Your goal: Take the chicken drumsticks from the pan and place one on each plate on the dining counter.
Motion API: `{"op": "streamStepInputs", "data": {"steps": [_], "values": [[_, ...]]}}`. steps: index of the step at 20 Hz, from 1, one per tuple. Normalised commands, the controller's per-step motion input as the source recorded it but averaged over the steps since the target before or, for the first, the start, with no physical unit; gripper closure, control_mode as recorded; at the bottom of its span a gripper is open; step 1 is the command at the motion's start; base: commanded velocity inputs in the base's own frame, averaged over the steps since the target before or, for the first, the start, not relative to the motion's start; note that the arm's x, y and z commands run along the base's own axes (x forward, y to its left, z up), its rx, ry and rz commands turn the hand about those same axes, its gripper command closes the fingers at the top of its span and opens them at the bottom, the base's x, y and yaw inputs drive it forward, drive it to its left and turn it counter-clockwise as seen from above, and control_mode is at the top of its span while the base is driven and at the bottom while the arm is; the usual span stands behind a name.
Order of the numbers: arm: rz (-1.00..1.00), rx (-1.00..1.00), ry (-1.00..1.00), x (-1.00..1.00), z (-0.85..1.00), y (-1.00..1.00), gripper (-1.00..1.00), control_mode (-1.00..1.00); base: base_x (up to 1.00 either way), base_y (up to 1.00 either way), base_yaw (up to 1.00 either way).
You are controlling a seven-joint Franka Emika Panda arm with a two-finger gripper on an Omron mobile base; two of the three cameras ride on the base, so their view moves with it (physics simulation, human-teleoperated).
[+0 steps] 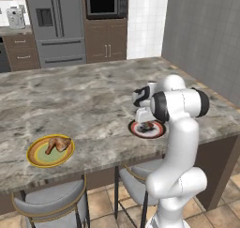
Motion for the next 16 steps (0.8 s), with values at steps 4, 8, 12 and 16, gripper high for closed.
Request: {"op": "streamStepInputs", "data": {"steps": [4,8,12,16], "values": [[-0.07,0.00,-0.02,-0.21,0.00,0.00,1.00,-1.00,0.00,0.00,0.00],[-0.08,0.00,0.00,-0.04,0.00,0.00,1.00,-1.00,0.00,0.00,0.00],[-0.08,0.00,0.00,0.00,-0.02,0.00,-1.00,-1.00,0.00,0.00,0.00],[-0.05,0.00,-0.01,-0.06,0.17,0.00,-1.00,-1.00,0.00,0.00,0.00]]}}
